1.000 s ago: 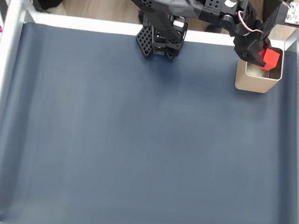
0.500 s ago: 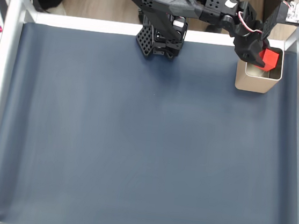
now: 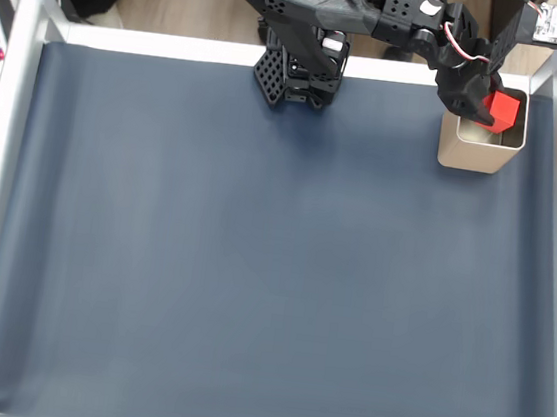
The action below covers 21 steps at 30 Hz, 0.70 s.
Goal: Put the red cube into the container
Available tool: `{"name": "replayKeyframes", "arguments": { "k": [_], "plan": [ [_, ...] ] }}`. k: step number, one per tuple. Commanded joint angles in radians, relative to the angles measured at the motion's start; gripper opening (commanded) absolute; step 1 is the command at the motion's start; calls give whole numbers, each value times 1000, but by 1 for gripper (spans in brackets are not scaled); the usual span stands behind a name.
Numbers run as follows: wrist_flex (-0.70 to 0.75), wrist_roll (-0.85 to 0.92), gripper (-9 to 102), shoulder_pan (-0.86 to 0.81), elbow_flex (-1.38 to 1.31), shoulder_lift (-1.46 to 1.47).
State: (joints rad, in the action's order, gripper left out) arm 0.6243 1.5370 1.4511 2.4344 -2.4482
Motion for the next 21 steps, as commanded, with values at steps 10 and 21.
{"name": "replayKeyframes", "arguments": {
  "k": [10,21],
  "plan": [
    [-43,6,19,-11,-14,-6],
    [-52,15,20,-14,-15,-6]
  ]
}}
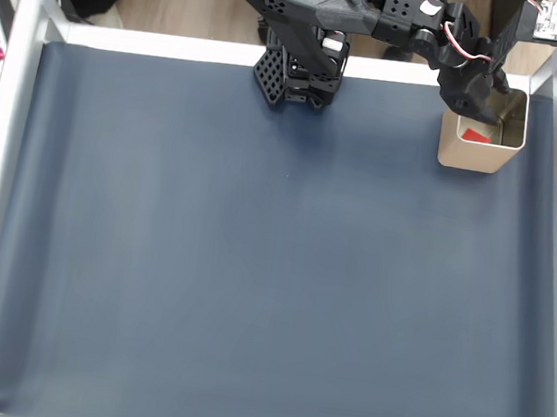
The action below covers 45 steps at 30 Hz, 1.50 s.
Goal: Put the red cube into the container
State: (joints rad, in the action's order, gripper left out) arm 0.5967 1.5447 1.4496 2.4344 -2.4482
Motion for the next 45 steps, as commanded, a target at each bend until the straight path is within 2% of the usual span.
{"name": "replayKeyframes", "arguments": {
  "k": [1,22,26,31,33,39,45],
  "plan": [
    [-25,6,20,-12,-15,-6],
    [-26,8,20,-14,-28,5],
    [-31,2,14,-15,-28,6],
    [-37,11,1,-31,-37,2],
    [-55,14,0,-44,-43,3],
    [-86,21,0,-149,-69,15],
    [-100,18,0,-322,-95,21]
  ]
}}
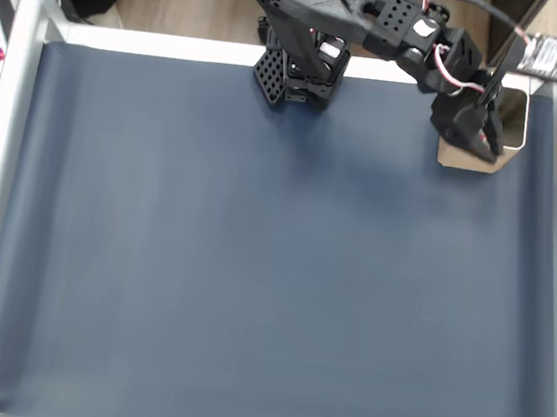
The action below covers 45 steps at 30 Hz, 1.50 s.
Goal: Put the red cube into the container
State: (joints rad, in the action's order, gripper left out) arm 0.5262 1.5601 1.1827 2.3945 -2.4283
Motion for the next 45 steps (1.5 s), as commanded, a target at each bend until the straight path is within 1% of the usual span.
{"name": "replayKeyframes", "arguments": {
  "k": [1,10,13,16,25,34,37,40,45],
  "plan": [
    [-31,0,0,-89,-57,0],
    [-64,35,0,-491,3,-35],
    [-78,40,0,-607,52,-69],
    [-127,46,0,-706,140,-126],
    [-133,48,0,-922,425,-410],
    [-121,21,0,-1055,663,-673],
    [-86,20,0,-1086,704,-726],
    [-12,2,0,-1101,726,-770],
    [189,-44,0,-1103,729,-844]
  ]
}}
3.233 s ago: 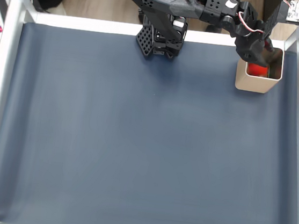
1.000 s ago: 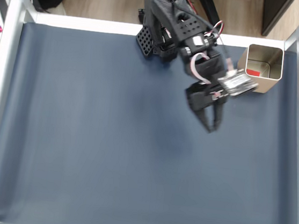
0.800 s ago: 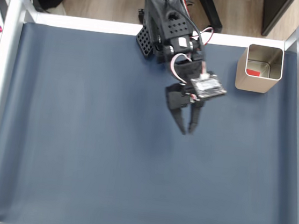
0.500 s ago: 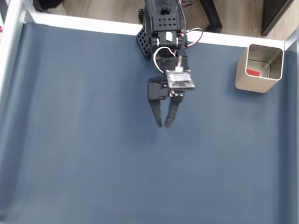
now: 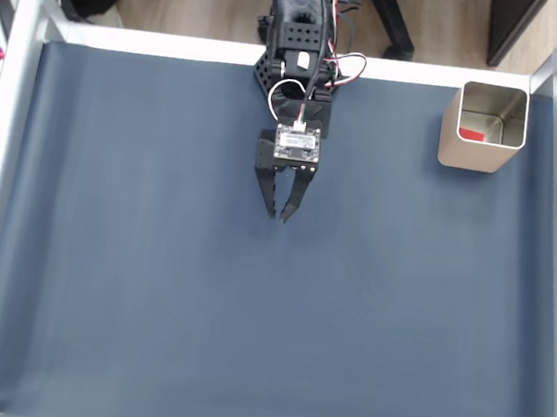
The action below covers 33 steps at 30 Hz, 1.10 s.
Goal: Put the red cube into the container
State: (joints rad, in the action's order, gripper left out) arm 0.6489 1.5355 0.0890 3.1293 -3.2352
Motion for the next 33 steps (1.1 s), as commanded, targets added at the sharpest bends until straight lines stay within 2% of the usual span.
{"name": "replayKeyframes", "arguments": {
  "k": [1,8,17,33],
  "plan": [
    [107,-28,0,-9,-6,-52],
    [347,-41,0,-14,-5,-118],
    [534,-48,0,-17,-3,-120],
    [652,38,0,-17,-2,-120]
  ]
}}
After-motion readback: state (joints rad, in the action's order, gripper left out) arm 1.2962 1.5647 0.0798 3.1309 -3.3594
